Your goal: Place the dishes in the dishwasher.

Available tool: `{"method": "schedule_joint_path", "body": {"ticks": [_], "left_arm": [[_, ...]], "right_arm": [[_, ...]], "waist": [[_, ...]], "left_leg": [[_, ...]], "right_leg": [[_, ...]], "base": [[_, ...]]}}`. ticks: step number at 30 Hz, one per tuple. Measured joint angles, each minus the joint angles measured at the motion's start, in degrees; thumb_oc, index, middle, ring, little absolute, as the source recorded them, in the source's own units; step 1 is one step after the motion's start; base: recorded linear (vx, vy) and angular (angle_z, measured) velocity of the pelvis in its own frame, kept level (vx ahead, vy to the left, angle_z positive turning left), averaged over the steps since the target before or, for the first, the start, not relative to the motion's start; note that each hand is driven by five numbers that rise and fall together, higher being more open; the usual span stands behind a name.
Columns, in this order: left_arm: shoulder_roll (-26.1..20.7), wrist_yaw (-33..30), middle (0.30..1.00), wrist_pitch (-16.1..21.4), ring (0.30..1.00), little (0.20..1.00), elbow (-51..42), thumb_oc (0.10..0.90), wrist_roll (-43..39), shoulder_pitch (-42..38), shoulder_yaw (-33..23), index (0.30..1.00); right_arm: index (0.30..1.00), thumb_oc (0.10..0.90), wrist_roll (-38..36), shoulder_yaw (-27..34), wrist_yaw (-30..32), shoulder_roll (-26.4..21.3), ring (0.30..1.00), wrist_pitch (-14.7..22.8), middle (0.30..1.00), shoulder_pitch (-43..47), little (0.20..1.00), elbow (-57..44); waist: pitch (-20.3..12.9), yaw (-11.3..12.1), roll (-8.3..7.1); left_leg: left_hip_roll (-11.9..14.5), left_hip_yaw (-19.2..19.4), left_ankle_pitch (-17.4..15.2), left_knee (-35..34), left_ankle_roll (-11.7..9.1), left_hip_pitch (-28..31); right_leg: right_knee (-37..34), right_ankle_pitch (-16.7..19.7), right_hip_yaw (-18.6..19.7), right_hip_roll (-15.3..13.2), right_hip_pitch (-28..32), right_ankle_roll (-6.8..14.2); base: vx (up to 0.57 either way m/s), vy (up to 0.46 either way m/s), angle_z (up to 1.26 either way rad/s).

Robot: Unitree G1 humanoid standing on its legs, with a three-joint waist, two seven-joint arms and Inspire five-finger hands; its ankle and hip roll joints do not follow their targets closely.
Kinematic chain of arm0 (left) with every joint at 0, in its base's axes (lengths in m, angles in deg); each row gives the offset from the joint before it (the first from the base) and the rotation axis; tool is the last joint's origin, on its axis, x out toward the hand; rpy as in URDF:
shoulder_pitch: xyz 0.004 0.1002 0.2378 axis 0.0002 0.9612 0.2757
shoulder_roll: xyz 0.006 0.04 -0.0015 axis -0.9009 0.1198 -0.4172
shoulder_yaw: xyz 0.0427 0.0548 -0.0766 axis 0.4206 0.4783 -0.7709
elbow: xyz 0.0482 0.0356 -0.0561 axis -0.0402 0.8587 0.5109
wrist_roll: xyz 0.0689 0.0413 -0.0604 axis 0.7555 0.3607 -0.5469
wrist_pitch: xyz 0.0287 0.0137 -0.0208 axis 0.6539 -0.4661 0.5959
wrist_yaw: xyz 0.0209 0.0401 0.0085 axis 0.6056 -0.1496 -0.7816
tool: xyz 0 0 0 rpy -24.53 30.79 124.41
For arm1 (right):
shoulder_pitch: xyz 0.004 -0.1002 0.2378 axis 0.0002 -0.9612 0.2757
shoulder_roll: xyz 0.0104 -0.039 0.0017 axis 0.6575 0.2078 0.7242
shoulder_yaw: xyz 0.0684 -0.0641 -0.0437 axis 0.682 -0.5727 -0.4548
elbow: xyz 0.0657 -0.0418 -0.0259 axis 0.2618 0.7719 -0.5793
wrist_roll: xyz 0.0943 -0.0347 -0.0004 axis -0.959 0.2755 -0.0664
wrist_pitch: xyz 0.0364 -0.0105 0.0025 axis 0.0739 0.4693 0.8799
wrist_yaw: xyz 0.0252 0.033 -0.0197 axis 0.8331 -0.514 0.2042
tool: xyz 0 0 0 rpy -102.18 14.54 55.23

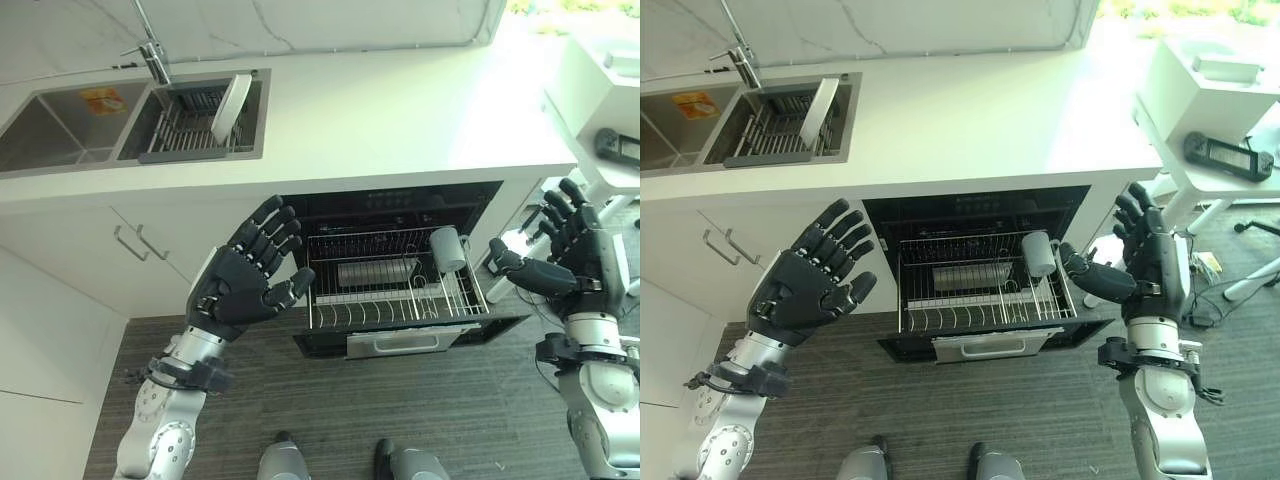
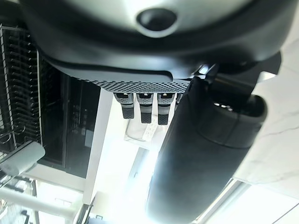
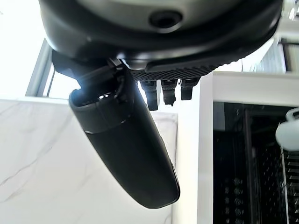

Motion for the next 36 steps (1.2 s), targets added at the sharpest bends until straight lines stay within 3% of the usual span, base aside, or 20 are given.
{"method": "schedule_joint_path", "body": {"ticks": [1,3,4,5,6,7,8,11,14,16,18,19,20,21,22,23,24,25,27,36], "left_arm": [[0.2,0.2,0.900,0.0,0.900,0.900,0.5,0.800,0.0,-1.1,0.6,0.900],[0.3,0.8,0.900,0.0,0.900,0.900,0.6,0.800,0.0,-1.8,1.1,0.900],[0.4,1.5,0.900,0.0,0.900,0.900,1.2,0.800,-0.1,-1.9,1.1,0.900],[0.3,1.6,0.900,0.0,0.900,0.900,1.2,0.800,-0.1,-2.0,1.0,0.900],[0.1,1.5,0.900,0.0,0.900,0.900,1.2,0.800,-0.2,-2.0,0.1,0.900],[-0.5,1.5,0.900,0.0,0.900,0.900,1.3,0.800,-0.3,-2.4,-0.7,0.900],[-0.9,1.5,0.900,0.0,0.900,0.900,1.5,0.800,-0.3,-3.2,-0.8,0.900],[-2.9,1.8,0.900,-0.1,0.900,0.900,1.7,0.800,-1.2,-6.3,-0.6,0.900],[-3.4,2.9,0.900,-0.5,0.900,0.900,1.9,0.800,-2.2,-6.8,-1.5,0.900],[-4.6,3.0,0.900,-0.5,0.900,0.900,1.9,0.800,-1.7,-6.8,-1.7,0.900],[-4.7,3.6,0.900,-0.5,0.900,0.900,2.3,0.800,-0.9,-6.7,-2.0,0.900],[-5.6,3.7,0.900,-0.6,0.900,0.900,2.0,0.800,0.3,-6.3,-2.1,0.900],[-5.6,3.7,0.900,-0.5,0.900,0.900,1.9,0.800,1.0,-6.3,-2.1,0.900],[-5.4,3.7,0.900,-0.5,0.900,0.900,0.7,0.800,3.0,-6.6,-1.6,0.900],[-5.4,3.8,0.900,-0.2,0.900,0.900,-0.2,0.800,3.6,-6.7,-1.4,0.900],[-5.4,3.8,0.900,0.7,0.900,0.900,-1.2,0.800,5.6,-6.6,-1.5,0.900],[-6.0,3.7,0.900,1.3,0.900,0.900,-1.7,0.800,5.9,-6.7,-1.7,0.900],[-4.9,3.6,0.900,2.7,0.900,0.900,-2.5,0.800,7.6,-5.9,-2.2,0.900],[-4.3,3.3,0.900,2.6,0.900,0.900,-2.9,0.800,9.5,-4.5,-1.3,0.900],[-3.9,1.0,0.900,3.3,0.900,0.900,-3.4,0.800,11.3,-3.2,-1.4,0.900]], "right_arm": [[0.900,0.800,0.0,0.2,0.1,0.0,0.900,-0.1,0.900,0.0,0.900,0.1],[0.900,0.800,0.0,0.6,0.1,-0.8,0.900,-0.2,0.900,-0.6,0.900,0.1],[0.900,0.800,0.1,0.6,0.4,-1.2,0.900,-0.5,0.900,-0.8,0.900,0.1],[0.900,0.800,0.1,0.6,0.7,-1.2,0.900,-0.8,0.900,-0.8,0.900,0.1],[0.900,0.800,0.1,0.5,0.5,-1.2,0.900,-1.7,0.900,-0.7,0.900,0.0],[0.900,0.800,0.1,0.5,0.3,-0.8,0.900,-3.0,0.900,1.1,0.900,0.0],[0.900,0.800,0.0,0.6,0.8,0.1,0.900,-3.0,0.900,1.3,0.900,-0.3],[0.900,0.800,0.0,1.5,1.6,2.4,0.900,-2.6,0.900,0.0,0.900,-0.6],[0.900,0.800,-1.3,2.5,1.9,6.5,0.900,-2.6,0.900,-3.0,0.900,-1.9],[0.900,0.800,-2.1,1.3,1.4,9.1,0.900,-2.5,0.900,-2.5,0.900,-1.8],[0.900,0.800,-2.1,-0.8,0.2,9.5,0.900,-2.5,0.900,-2.1,0.900,-1.7],[0.900,0.800,-2.1,-1.8,0.0,10.3,0.900,-2.5,0.900,-1.5,0.900,-1.6],[0.900,0.800,-2.1,-3.0,-0.1,10.2,0.900,-2.6,0.900,-0.2,0.900,-1.3],[0.900,0.800,-2.1,-3.5,-0.5,8.4,0.900,-2.5,0.900,0.2,0.900,-1.5],[0.900,0.800,-2.1,-3.2,-0.5,6.7,0.900,-2.5,0.900,-0.1,0.900,-1.6],[0.900,0.800,-2.1,-2.6,-0.5,5.6,0.900,-2.4,0.900,-0.7,0.900,-1.7],[0.900,0.800,-2.1,-2.0,-0.5,5.0,0.900,-2.0,0.900,-0.9,0.900,-2.1],[0.900,0.800,-2.2,-0.8,-0.8,2.8,0.900,-1.2,0.900,-0.2,0.900,-2.0],[0.900,0.800,-2.4,-0.6,-0.8,2.6,0.900,-1.2,0.900,-1.9,0.900,-2.2],[0.900,0.800,-3.3,-0.6,-2.5,1.9,0.900,-1.1,0.900,-3.0,0.900,-3.4]], "waist": [[-0.2,-0.8,0.67],[-1.1,-2.3,2.49],[-1.5,-2.9,3.14],[-1.6,-2.8,2.96],[-2.1,-2.6,1.38],[-2.1,-1.8,0.73],[-2.2,-1.6,0.78],[-2.6,-1.6,-1.31],[-2.7,-0.9,-3.00],[-2.6,0.3,-3.62],[-2.5,1.1,-3.58],[-2.6,1.8,-3.76],[-2.3,3.0,-3.84],[-2.3,2.4,-3.22],[-2.3,1.9,-3.21],[-2.4,1.9,-4.68],[-2.4,1.8,-6.17],[-2.1,2.2,-4.72],[-2.6,0.7,-2.43],[-3.1,0.7,-0.85]], "left_leg": [[1.5,0.3,0.7,0.9,-0.3,-1.9],[2.4,1.1,2.3,-0.1,2.3,-4.3],[1.8,1.5,5.3,1.3,0.4,-5.0],[-0.2,2.0,4.8,4.9,-0.5,-5.8],[-5.3,4.9,0.6,8.4,2.8,-7.2],[-7.9,7.6,-2.4,12.3,5.8,-7.8],[-9.1,9.1,-4.2,13.7,7.6,-7.9],[-13.2,9.7,-6.5,14.5,10.8,-7.9],[-16.9,9.9,-5.8,12.3,14.6,-6.7],[-17.7,11.5,-4.9,9.5,16.1,-5.4],[-17.9,12.8,-4.0,7.2,16.8,-3.9],[-17.7,13.1,-4.2,6.7,17.2,-3.5],[-17.2,15.0,-4.0,5.1,17.6,-2.1],[-17.5,13.6,-2.1,0.9,16.6,-1.2],[-18.0,12.7,-0.7,-1.5,15.5,-0.9],[-19.1,13.1,-1.5,-1.9,7.9,-0.8],[-19.7,11.5,-4.2,5.3,12.5,-2.9],[-18.7,6.2,-8.8,10.0,14.8,-2.0],[-19.5,6.1,-5.4,4.1,15.8,0.2],[-22.8,5.1,-3.6,-1.8,16.1,4.3]], "right_leg": [[0.9,-0.3,0.0,-0.9,-0.5,1.1],[3.3,-1.2,0.7,-3.0,-1.9,4.2],[3.9,-1.4,1.6,-5.2,-1.7,5.9],[3.6,-1.3,2.5,-7.2,-1.7,6.0],[-0.9,0.3,6.0,-10.6,-1.3,5.3],[-5.0,8.2,7.9,-13.7,0.6,7.5],[-5.5,11.8,7.3,-15.2,1.0,7.5],[-4.6,17.2,5.9,-18.6,0.3,7.6],[-4.1,23.1,6.0,-21.1,-1.0,8.5],[-4.1,28.2,2.8,-22.0,-2.5,8.6],[-2.0,22.9,-1.8,-20.2,-3.3,10.2],[-3.1,25.1,-3.7,-18.0,-2.2,9.0],[-2.3,23.0,-5.3,-17.1,-2.9,9.8],[1.0,11.5,-1.9,-9.1,-3.6,9.9],[2.0,7.7,-1.3,-5.2,-3.9,8.9],[2.1,5.5,-2.0,-1.9,-4.8,5.6],[2.4,4.5,-1.4,-2.3,-5.4,5.4],[5.3,-0.9,0.0,-2.6,-5.9,6.7],[4.4,-1.3,-0.4,-1.1,-7.8,6.0],[2.3,0.5,-1.7,2.5,-6.6,1.2]], "base": [[0.08,0.346,-0.08],[0.11,0.457,0.04],[0.11,0.495,-0.08],[0.15,0.861,-0.15],[0.16,1.077,-0.34],[0.14,1.055,-0.31],[0.08,0.682,-0.24],[0.06,0.475,0.15],[0.03,0.466,0.20],[0.02,0.262,-0.24],[0.02,0.345,-0.30],[0.04,0.264,-0.50],[0.08,0.247,-0.42],[0.09,0.176,-0.18],[0.08,0.104,0.32],[0.09,0.019,0.37],[0.07,-0.001,0.01],[0.11,-0.038,-0.07],[0.10,-0.095,-0.04],[0.12,-0.207,0.11]]}}
